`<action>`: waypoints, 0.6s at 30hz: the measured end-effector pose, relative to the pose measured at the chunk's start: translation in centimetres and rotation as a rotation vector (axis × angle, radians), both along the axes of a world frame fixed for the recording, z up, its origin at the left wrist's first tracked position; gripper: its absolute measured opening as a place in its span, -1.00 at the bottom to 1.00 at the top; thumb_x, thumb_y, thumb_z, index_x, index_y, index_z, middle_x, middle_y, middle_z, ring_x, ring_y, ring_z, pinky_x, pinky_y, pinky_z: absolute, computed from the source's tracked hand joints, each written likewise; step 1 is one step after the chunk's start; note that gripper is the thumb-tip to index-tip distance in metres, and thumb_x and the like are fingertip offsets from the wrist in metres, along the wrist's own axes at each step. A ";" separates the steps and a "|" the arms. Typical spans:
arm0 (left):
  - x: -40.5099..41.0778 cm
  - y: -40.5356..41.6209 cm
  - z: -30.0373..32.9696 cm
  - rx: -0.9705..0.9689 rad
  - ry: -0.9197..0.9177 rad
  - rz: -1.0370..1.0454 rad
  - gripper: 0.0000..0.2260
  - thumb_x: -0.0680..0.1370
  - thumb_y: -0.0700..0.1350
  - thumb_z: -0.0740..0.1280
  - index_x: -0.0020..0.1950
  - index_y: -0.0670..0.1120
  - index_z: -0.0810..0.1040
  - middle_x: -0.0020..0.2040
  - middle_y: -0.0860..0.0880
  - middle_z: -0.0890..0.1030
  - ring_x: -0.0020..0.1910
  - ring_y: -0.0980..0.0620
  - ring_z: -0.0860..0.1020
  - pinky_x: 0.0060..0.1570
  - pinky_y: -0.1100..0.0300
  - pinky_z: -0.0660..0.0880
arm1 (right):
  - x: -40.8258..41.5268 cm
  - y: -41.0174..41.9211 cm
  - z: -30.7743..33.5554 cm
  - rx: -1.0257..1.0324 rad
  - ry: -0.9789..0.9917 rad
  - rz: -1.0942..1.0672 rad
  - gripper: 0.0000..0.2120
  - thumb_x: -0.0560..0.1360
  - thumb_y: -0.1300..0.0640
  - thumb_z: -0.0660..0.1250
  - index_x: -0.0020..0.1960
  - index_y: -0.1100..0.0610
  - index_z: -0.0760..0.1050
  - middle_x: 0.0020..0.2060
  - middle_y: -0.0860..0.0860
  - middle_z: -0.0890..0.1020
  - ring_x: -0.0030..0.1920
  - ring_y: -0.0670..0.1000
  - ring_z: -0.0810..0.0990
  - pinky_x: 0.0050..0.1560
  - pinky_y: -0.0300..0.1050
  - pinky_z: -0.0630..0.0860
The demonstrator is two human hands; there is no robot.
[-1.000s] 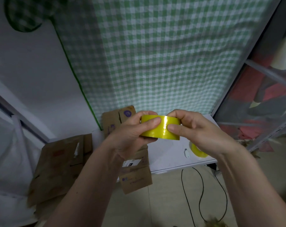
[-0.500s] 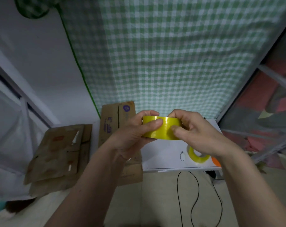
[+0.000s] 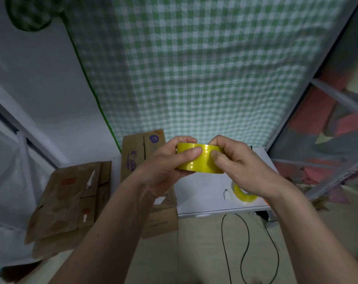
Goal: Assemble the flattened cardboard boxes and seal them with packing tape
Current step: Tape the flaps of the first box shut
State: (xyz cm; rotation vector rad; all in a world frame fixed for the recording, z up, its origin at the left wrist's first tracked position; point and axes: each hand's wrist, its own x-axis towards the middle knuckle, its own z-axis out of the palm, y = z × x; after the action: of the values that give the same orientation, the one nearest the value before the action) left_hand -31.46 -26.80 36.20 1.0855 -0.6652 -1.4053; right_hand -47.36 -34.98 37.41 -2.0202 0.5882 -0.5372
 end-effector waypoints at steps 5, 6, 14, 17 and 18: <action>0.7 0.2 0.1 -0.002 0.013 -0.016 -0.68 0.37 -0.15 0.40 0.10 -0.08 0.50 0.07 -0.12 0.52 -0.01 -0.03 0.58 0.03 0.08 0.60 | 0.7 0.4 0.2 -0.037 0.029 0.005 -0.85 0.43 0.05 0.10 -0.17 0.08 0.40 -0.43 -0.19 0.38 -0.37 -0.16 0.33 -0.34 -0.27 0.29; 0.8 0.3 0.2 -0.004 0.014 -0.017 -0.68 0.36 -0.15 0.40 0.10 -0.08 0.50 0.06 -0.12 0.52 -0.02 -0.02 0.58 0.01 0.10 0.60 | 0.8 0.5 0.3 -0.047 0.030 0.005 -0.86 0.43 0.05 0.10 -0.17 0.07 0.40 -0.42 -0.21 0.40 -0.36 -0.17 0.35 -0.34 -0.32 0.29; 0.8 0.8 0.3 -0.013 0.012 -0.014 -0.67 0.36 -0.15 0.40 0.11 -0.09 0.50 0.07 -0.11 0.53 -0.01 -0.02 0.59 0.02 0.10 0.61 | 0.6 1.0 0.4 -0.004 0.000 0.014 -0.79 0.48 -0.01 0.11 -0.15 0.09 0.42 -0.37 -0.12 0.39 -0.31 -0.11 0.35 -0.26 -0.12 0.32; 0.6 1.0 0.1 -0.004 0.010 -0.007 -0.66 0.36 -0.14 0.41 0.11 -0.08 0.49 0.08 -0.11 0.52 0.03 -0.04 0.56 0.07 0.06 0.58 | 0.4 1.0 0.3 0.012 0.005 0.037 -0.83 0.47 0.02 0.11 -0.16 0.06 0.42 -0.39 -0.17 0.40 -0.31 -0.12 0.36 -0.24 -0.12 0.32; 0.5 1.1 0.0 -0.003 0.006 -0.003 -0.66 0.36 -0.14 0.41 0.12 -0.08 0.49 0.08 -0.10 0.52 0.03 -0.04 0.56 0.08 0.06 0.58 | 0.4 1.1 0.3 0.010 0.004 0.038 -0.82 0.47 0.02 0.10 -0.16 0.06 0.42 -0.39 -0.18 0.40 -0.31 -0.13 0.36 -0.25 -0.14 0.32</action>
State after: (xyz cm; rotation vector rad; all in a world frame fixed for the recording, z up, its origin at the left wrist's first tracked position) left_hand -30.98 -25.71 36.24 1.0781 -0.6650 -1.4094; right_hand -46.97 -33.90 37.68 -2.0196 0.5530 -0.5064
